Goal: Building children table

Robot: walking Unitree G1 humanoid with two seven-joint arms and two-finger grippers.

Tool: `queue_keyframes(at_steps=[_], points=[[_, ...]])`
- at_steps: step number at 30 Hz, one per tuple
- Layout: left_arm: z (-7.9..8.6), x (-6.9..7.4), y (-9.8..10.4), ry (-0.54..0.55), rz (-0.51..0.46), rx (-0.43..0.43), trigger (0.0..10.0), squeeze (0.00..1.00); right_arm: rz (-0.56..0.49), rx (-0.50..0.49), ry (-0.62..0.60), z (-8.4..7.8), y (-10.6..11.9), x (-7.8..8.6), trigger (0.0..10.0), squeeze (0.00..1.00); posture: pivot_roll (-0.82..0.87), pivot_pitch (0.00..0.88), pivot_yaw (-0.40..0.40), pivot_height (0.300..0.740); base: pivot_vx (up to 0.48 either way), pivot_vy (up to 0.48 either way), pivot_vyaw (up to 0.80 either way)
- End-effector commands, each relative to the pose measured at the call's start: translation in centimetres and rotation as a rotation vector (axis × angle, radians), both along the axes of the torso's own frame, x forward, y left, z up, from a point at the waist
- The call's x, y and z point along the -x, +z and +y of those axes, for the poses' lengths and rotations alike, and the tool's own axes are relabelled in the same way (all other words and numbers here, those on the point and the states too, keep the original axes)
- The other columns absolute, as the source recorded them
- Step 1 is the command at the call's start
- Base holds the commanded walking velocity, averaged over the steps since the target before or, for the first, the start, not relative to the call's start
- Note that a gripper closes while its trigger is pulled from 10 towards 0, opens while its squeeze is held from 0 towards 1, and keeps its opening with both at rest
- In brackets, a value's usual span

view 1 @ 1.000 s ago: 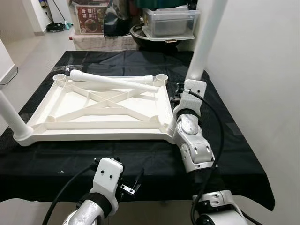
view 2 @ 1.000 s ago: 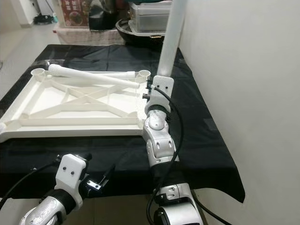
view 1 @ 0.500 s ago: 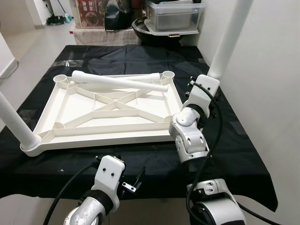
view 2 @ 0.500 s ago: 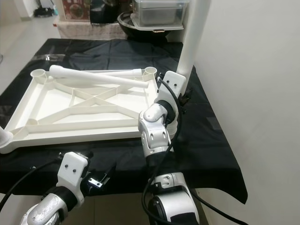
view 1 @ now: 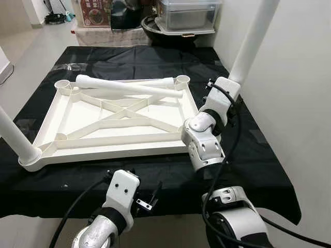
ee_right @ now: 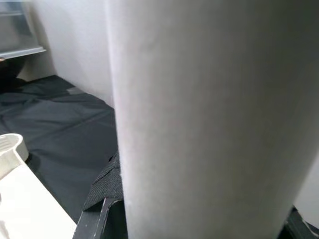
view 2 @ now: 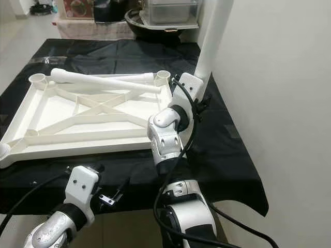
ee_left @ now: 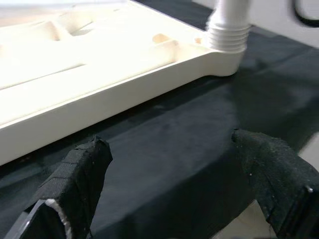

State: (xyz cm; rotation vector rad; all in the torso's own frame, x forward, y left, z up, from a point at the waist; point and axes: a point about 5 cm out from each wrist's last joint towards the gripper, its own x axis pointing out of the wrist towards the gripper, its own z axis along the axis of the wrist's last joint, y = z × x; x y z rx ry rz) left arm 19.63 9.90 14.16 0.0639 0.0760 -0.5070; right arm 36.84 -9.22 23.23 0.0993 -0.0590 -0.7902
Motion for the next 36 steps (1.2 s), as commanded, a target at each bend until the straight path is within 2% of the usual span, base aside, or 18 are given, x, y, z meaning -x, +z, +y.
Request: queue_keyframes(at_steps=[1, 3, 6, 19, 20, 21, 22, 25, 26, 27, 28, 36], points=[[-0.6, 0.5, -0.3, -0.055, 0.010, 0.005, 10.0, 0.00, 0.202, -0.142, 0.106, 5.8, -3.6, 1.7, 10.0, 0.00, 0.16, 0.097, -0.065, 0.740, 0.000, 0.000, 0.00], [-1.1, 1.1, -0.3, -0.114, 0.001, -0.003, 10.0, 0.00, 0.197, -0.154, 0.099, 5.9, -3.5, 1.6, 10.0, 0.00, 0.16, 0.092, -0.065, 0.740, 0.000, 0.000, 0.00], [-1.3, 1.3, -0.3, -0.139, -0.004, -0.012, 10.0, 0.00, 0.193, -0.155, 0.098, 5.9, -3.4, 1.5, 10.0, 0.00, 0.16, 0.092, -0.065, 0.740, 0.000, 0.000, 0.00], [-1.4, 1.4, -0.9, -0.148, -0.003, -0.045, 10.0, 0.00, 0.183, -0.167, 0.145, 6.4, -3.6, 1.4, 10.0, 0.00, 0.16, 0.083, -0.066, 0.740, 0.000, 0.000, 0.00], [-1.4, 1.4, -1.0, -0.149, -0.003, -0.045, 10.0, 0.00, 0.182, -0.168, 0.147, 6.4, -3.7, 1.4, 10.0, 0.53, 0.16, 0.085, -0.066, 0.740, 0.000, 0.000, 0.00], [-1.3, 1.4, -1.0, -0.148, -0.004, -0.045, 10.0, 0.00, 0.182, -0.168, 0.147, 6.5, -3.7, 1.4, 10.0, 0.53, 0.16, 0.086, -0.066, 0.740, 0.000, 0.000, 0.00], [-1.3, 1.4, -1.0, -0.148, -0.003, -0.045, 10.0, 0.00, 0.178, -0.170, 0.153, 6.5, -3.7, 1.3, 10.0, 1.00, 0.16, 0.086, -0.066, 0.740, 0.000, 0.000, 0.00], [-1.3, 1.4, -1.0, -0.147, -0.003, -0.046, 10.0, 0.00, 0.173, -0.170, 0.157, 6.6, -3.7, 1.3, 10.0, 1.00, 0.15, 0.090, -0.065, 0.740, 0.000, 0.000, 0.00], [-1.3, 1.4, -1.1, -0.146, -0.002, -0.046, 10.0, 0.00, 0.171, -0.168, 0.158, 6.7, -3.7, 1.3, 10.0, 0.81, 0.15, 0.091, -0.066, 0.740, 0.000, 0.000, 0.00], [-1.3, 1.4, -1.1, -0.146, -0.002, -0.046, 10.0, 0.00, 0.171, -0.168, 0.158, 6.7, -3.7, 1.3, 10.0, 0.81, 0.15, 0.091, -0.066, 0.740, 0.000, 0.000, 0.00], [-1.3, 1.4, -1.1, -0.145, -0.001, -0.046, 10.0, 0.00, 0.170, -0.167, 0.159, 6.7, -3.7, 1.3, 10.0, 0.00, 0.15, 0.091, -0.066, 0.740, 0.000, 0.000, 0.00], [-1.3, 1.4, -1.2, -0.144, 0.001, -0.048, 10.0, 0.00, 0.156, -0.159, 0.213, 7.4, -3.4, 1.4, 10.0, 0.00, 0.15, 0.095, -0.064, 0.740, 0.000, 0.000, 0.00]])
